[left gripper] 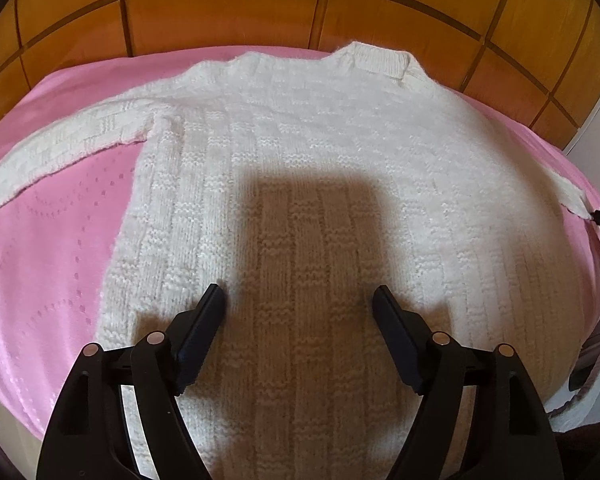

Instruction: Fold small clothes

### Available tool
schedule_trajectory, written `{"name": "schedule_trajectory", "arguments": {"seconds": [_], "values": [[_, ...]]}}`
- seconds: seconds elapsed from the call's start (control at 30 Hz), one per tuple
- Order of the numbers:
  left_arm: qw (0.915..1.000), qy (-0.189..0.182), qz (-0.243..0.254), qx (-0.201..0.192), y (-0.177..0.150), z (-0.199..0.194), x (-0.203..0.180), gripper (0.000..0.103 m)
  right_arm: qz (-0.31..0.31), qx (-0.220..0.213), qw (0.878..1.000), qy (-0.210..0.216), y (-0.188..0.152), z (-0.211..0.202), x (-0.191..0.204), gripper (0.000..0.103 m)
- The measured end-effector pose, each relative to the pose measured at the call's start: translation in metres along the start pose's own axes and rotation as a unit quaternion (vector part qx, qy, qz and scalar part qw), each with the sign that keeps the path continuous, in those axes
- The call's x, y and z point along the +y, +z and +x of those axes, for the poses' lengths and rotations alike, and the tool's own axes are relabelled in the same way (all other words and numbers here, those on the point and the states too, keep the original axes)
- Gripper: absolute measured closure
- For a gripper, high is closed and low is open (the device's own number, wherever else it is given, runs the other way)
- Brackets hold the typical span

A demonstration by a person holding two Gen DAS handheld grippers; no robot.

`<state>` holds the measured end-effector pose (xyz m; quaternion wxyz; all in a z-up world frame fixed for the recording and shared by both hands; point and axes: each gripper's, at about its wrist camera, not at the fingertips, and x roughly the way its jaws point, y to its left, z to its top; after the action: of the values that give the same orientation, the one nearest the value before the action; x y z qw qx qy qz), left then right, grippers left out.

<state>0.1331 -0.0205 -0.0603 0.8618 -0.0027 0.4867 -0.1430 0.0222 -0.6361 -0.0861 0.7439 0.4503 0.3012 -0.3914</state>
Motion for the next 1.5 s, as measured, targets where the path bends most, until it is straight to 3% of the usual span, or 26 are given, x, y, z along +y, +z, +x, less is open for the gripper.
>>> {"name": "schedule_trajectory", "arguments": {"seconds": [0.1,0.23,0.4,0.53,0.7,0.9,1.0,1.07,1.13,1.33,1.43,1.5], "values": [[0.9999,-0.011,-0.009,0.0,0.0,-0.003,0.003,0.028,-0.018,-0.015,0.999,0.031,-0.006,-0.018,0.016,0.099],[0.9994,-0.026,-0.022,-0.005,-0.002,-0.009,0.008,0.028,-0.089,-0.022,0.993,0.077,-0.023,-0.04,0.068,0.099],[0.9987,-0.04,-0.03,-0.01,-0.005,-0.016,0.012,0.028,-0.194,0.003,0.97,0.146,-0.073,-0.063,0.144,0.099],[0.9983,-0.045,-0.034,-0.014,-0.005,-0.02,0.016,0.028,-0.258,0.04,0.944,0.203,-0.131,-0.072,0.2,0.099],[0.9967,-0.055,-0.054,-0.026,-0.003,-0.028,0.028,0.028,-0.345,0.11,0.892,0.271,-0.231,-0.079,0.267,0.099],[0.9942,-0.076,-0.068,-0.036,0.008,-0.034,0.036,0.028,-0.423,0.175,0.839,0.294,-0.345,-0.078,0.313,0.099],[0.9921,-0.094,-0.072,-0.039,0.015,-0.034,0.036,0.028,-0.449,0.191,0.822,0.293,-0.375,-0.066,0.326,0.098],[0.9899,-0.112,-0.078,-0.038,0.023,-0.032,0.037,0.028,-0.455,0.198,0.816,0.297,-0.393,-0.071,0.325,0.092],[0.9876,-0.127,-0.085,-0.037,0.031,-0.029,0.036,0.028,-0.44,0.208,0.816,0.312,-0.393,-0.075,0.322,0.075],[0.98,-0.171,-0.096,-0.034,0.063,-0.019,0.026,0.028,-0.39,0.196,0.836,0.331,-0.351,-0.089,0.286,0.064],[0.979,-0.176,-0.098,-0.03,0.081,-0.006,0.018,0.033,-0.354,0.173,0.858,0.329,-0.315,-0.1,0.251,0.059],[0.9771,-0.182,-0.107,-0.02,0.095,0.007,0.014,0.036,-0.318,0.158,0.879,0.318,-0.287,-0.102,0.22,0.056]]}}
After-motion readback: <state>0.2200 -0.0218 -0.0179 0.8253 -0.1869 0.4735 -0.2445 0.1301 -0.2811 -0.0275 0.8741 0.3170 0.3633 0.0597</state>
